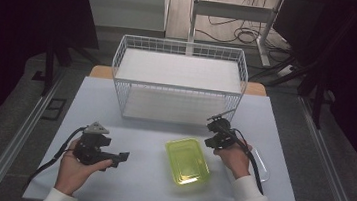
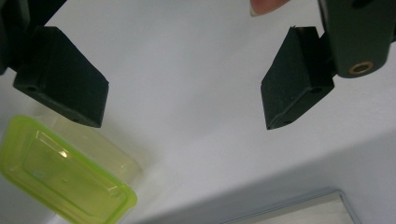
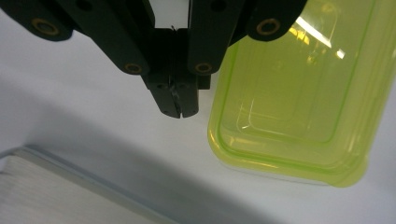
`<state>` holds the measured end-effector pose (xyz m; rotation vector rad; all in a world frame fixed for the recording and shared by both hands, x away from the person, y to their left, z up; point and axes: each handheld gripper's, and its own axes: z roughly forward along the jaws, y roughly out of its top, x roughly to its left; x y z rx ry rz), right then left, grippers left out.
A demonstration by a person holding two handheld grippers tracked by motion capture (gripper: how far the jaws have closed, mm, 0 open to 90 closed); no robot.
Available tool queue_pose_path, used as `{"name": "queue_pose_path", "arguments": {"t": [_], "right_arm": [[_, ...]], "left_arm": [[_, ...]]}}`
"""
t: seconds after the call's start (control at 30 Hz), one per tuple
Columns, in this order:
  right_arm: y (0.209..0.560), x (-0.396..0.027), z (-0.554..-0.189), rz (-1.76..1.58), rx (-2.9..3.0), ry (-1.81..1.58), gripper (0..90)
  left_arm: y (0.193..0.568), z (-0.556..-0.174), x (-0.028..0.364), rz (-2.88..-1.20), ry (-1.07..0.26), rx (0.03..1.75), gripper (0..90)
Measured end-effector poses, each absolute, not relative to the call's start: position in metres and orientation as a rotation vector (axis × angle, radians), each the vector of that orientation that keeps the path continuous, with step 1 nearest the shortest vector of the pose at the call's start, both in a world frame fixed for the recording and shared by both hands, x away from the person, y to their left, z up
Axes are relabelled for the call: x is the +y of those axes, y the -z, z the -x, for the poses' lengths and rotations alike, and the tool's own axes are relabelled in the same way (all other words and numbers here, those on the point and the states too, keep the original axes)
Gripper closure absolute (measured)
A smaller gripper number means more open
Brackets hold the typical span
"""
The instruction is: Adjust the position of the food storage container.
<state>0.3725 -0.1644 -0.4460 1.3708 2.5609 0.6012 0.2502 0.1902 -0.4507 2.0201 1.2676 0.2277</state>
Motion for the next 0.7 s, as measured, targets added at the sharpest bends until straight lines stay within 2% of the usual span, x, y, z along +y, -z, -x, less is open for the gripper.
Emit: {"name": "queue_pose_path", "arguments": {"t": [0.27, 0.7], "right_arm": [[0.460, -0.150, -0.376, -1.326, 2.608, -0.531, 88.6], [0.464, -0.129, -0.374, -1.243, 2.658, -0.534, 88.6]], "left_arm": [[0.452, -0.250, 0.188, -2.025, -0.248, 1.295, 13.7], [0.455, -0.252, 0.185, -2.040, -0.234, 1.293, 14.1]]}}
